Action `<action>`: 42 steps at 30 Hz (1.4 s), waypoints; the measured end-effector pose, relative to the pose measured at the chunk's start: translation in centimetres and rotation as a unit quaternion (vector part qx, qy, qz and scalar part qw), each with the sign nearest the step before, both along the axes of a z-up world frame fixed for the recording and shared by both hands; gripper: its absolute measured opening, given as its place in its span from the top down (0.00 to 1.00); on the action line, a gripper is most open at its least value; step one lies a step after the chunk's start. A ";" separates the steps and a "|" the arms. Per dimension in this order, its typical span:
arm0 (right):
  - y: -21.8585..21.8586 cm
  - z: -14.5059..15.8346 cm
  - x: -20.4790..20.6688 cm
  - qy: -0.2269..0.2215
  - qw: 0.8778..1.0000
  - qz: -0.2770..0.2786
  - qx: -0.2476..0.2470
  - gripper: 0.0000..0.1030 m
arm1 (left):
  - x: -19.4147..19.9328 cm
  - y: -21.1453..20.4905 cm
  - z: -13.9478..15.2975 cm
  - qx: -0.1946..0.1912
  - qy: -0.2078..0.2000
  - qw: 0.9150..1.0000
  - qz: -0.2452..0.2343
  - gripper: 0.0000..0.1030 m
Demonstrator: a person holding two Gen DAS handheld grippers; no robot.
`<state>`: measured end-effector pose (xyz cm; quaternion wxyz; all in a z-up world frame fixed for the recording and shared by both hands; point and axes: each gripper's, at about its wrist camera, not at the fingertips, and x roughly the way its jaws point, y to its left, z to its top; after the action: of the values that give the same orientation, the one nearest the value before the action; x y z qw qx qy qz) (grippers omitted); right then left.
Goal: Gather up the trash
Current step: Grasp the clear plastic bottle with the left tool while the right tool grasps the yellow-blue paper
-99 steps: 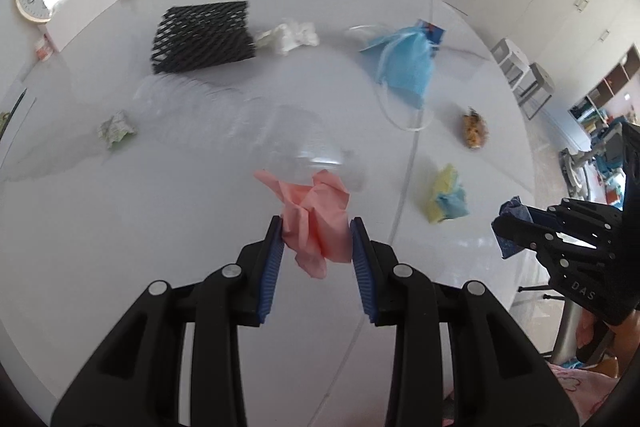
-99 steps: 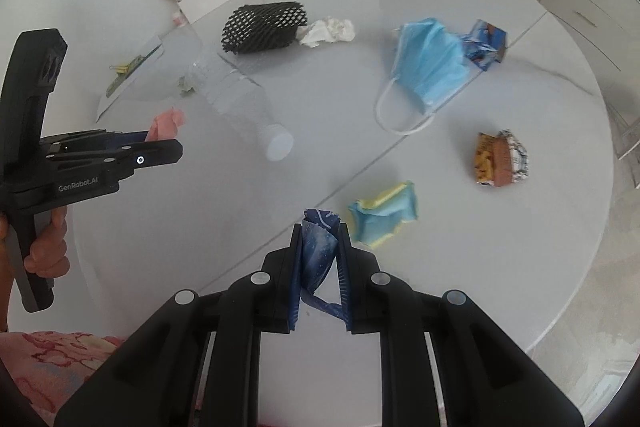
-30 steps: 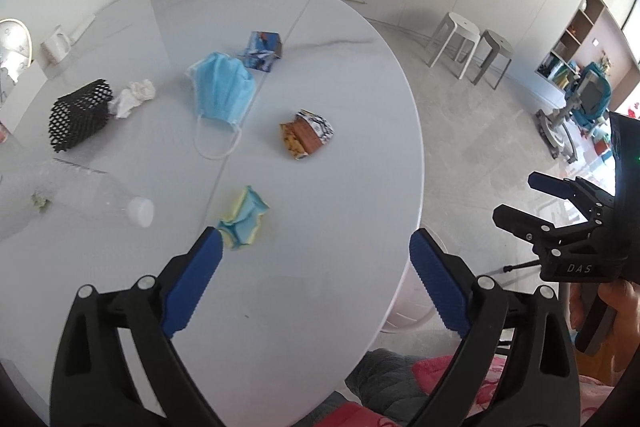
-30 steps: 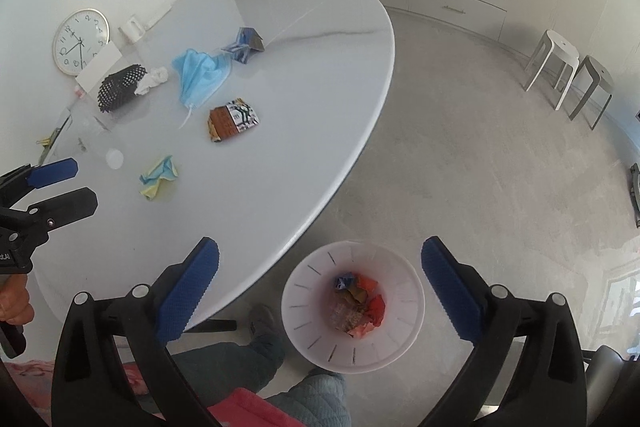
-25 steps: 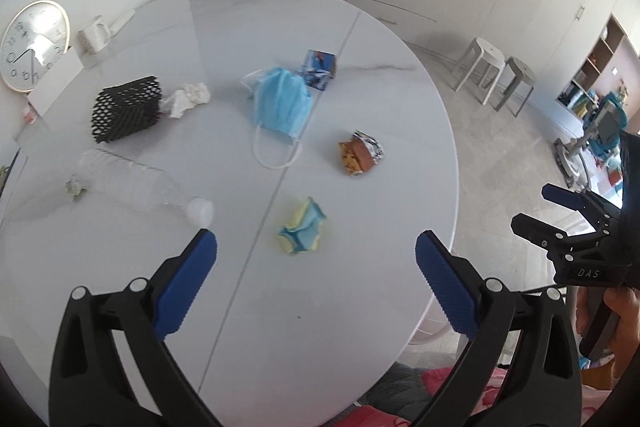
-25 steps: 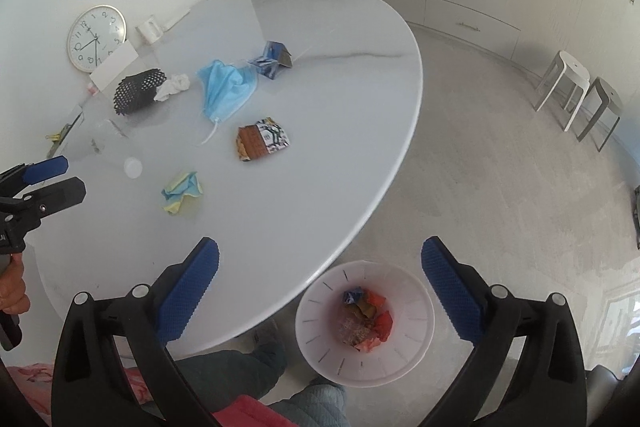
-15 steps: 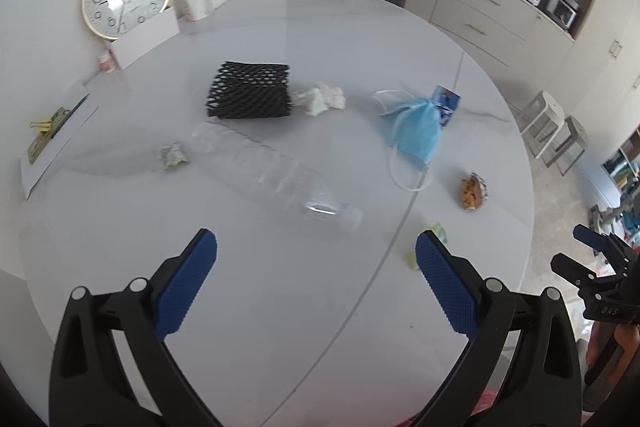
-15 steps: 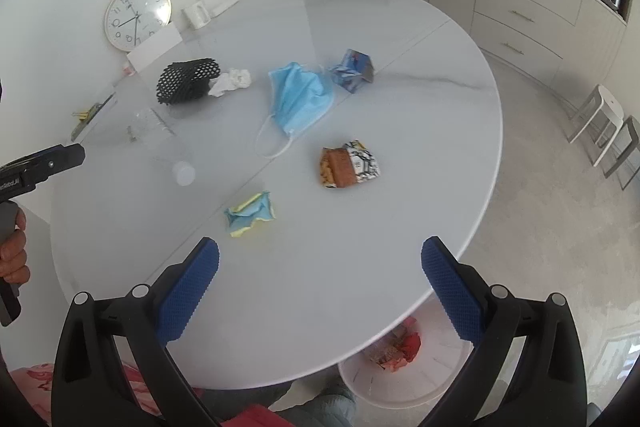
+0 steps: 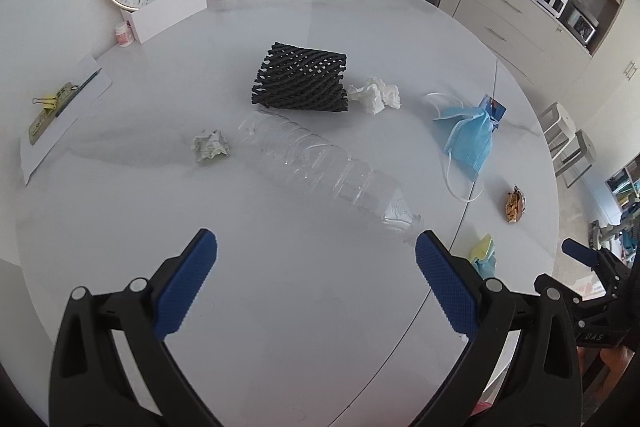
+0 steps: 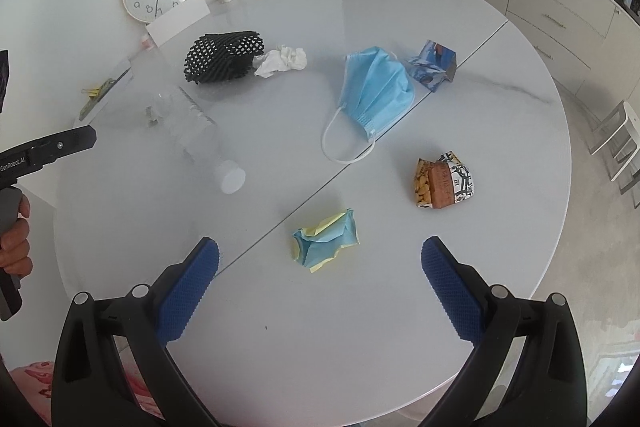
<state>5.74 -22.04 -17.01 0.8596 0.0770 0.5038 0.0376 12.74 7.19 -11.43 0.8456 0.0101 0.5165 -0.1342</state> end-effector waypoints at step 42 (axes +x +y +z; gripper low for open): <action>-0.2 -8.2 4.3 0.081 0.989 -0.104 0.066 0.87 | 9.7 -5.0 -12.6 0.029 0.152 0.975 0.162 0.36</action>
<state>10.05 -22.24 -25.17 0.8080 0.1887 0.5576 -0.0251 22.46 2.16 -24.04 0.7671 -0.0699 0.6375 0.0199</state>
